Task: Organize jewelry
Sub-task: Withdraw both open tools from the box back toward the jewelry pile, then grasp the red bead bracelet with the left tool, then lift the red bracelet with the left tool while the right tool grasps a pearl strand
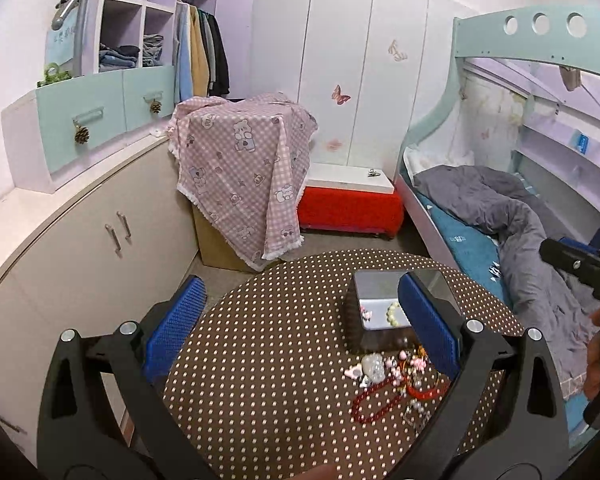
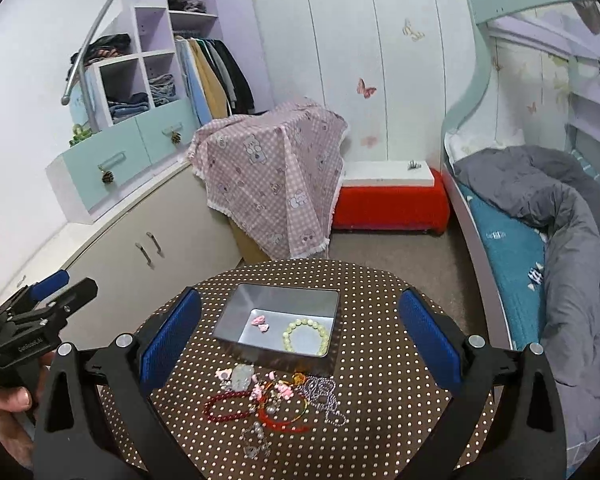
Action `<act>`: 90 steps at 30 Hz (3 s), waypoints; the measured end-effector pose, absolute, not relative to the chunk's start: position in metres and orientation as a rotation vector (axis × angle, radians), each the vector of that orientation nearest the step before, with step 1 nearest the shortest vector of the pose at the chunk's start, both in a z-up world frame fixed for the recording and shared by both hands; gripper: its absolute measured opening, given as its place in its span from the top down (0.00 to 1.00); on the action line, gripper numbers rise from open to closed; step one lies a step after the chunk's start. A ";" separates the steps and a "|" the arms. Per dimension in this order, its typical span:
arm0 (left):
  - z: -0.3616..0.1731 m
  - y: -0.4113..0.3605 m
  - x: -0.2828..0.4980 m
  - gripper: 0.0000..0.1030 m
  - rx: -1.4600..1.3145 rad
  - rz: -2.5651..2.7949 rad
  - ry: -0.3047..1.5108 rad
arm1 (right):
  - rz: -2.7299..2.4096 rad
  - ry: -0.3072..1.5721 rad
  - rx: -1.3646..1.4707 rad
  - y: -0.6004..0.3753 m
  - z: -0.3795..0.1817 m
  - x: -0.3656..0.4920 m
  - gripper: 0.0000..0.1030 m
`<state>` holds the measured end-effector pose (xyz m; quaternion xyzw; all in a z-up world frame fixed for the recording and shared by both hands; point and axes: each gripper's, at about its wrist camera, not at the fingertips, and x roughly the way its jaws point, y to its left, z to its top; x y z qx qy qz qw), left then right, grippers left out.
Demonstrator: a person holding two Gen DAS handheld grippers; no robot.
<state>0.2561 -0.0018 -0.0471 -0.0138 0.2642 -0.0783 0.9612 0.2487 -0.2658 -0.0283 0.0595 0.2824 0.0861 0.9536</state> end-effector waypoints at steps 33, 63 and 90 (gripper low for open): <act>-0.177 -0.048 0.256 0.08 0.146 -0.212 0.794 | 0.166 0.765 0.157 -0.269 -0.131 0.207 0.07; -0.182 -0.043 0.241 0.92 0.100 -0.419 0.837 | 0.301 0.951 0.085 -0.228 -0.194 0.234 0.22; -0.113 -0.026 0.226 0.92 0.051 -0.452 0.672 | 0.437 0.761 0.040 -0.234 -0.109 0.226 0.92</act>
